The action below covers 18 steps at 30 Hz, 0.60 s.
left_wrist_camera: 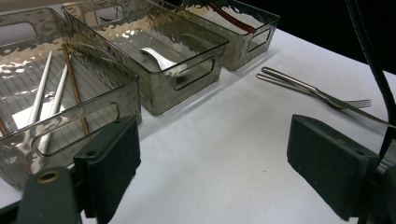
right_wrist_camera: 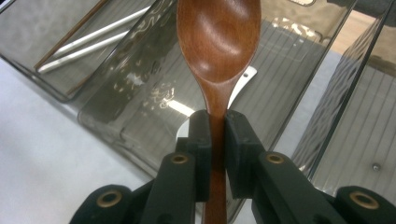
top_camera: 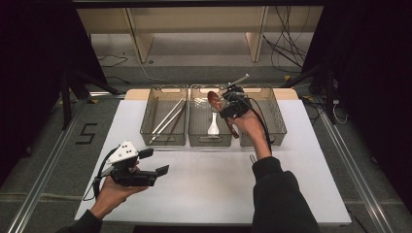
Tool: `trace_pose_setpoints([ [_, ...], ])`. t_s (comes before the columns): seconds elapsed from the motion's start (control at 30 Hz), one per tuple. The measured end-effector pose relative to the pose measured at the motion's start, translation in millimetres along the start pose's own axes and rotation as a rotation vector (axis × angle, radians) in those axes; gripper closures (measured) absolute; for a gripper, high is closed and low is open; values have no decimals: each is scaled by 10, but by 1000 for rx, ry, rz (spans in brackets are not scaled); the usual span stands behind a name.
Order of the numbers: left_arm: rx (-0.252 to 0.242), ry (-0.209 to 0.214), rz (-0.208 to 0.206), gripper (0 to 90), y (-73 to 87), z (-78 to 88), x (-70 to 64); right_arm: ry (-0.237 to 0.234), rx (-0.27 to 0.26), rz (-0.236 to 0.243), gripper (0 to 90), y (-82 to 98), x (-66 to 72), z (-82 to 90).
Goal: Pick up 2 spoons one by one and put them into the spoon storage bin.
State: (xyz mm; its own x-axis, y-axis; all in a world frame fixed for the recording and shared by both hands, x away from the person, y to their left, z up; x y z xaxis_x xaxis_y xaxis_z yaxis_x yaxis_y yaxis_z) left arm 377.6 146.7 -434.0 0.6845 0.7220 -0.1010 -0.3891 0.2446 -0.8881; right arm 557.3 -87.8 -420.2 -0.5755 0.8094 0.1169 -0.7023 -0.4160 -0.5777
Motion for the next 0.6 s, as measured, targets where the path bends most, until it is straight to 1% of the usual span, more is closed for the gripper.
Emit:
trace_pose_setpoints([
  [0.17, 3, 3, -3, 165, 4, -11, -22, 4, -4, -12, 823, -92, -1, -37],
  [0.3, 0, 4, 1, 165, -3, -3, -16, 6, -8, -7, 824, -151, 4, -71],
  [0.37, -1, 6, 4, 165, -4, -4, -21, 13, -3, -9, 823, -170, 10, -92],
  [0.43, 0, 7, -3, 165, -4, -6, -28, 19, -1, -12, 823, -183, 7, -118],
  [0.53, 0, 11, -3, 165, -8, 0, -30, 27, 2, -17, 823, -203, -10, -159],
  [0.6, -6, 13, 5, 165, -14, 2, -30, 31, 3, -22, 823, -216, -19, -182],
])
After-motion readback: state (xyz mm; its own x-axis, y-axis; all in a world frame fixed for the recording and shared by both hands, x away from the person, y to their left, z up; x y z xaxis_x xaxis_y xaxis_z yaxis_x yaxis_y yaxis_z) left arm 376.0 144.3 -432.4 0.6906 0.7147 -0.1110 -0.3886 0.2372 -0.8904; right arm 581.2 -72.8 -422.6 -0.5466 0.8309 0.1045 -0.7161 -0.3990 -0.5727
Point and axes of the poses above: each handheld gripper's, and its own axes: z roughly backward along the jaws, y roughly out of its underside, x roughly to its left, the point moved 8 cm from there along -z, roughly forward along the jaws, and after that the axes turned 3 degrees about -y, right-handed, at the moved point
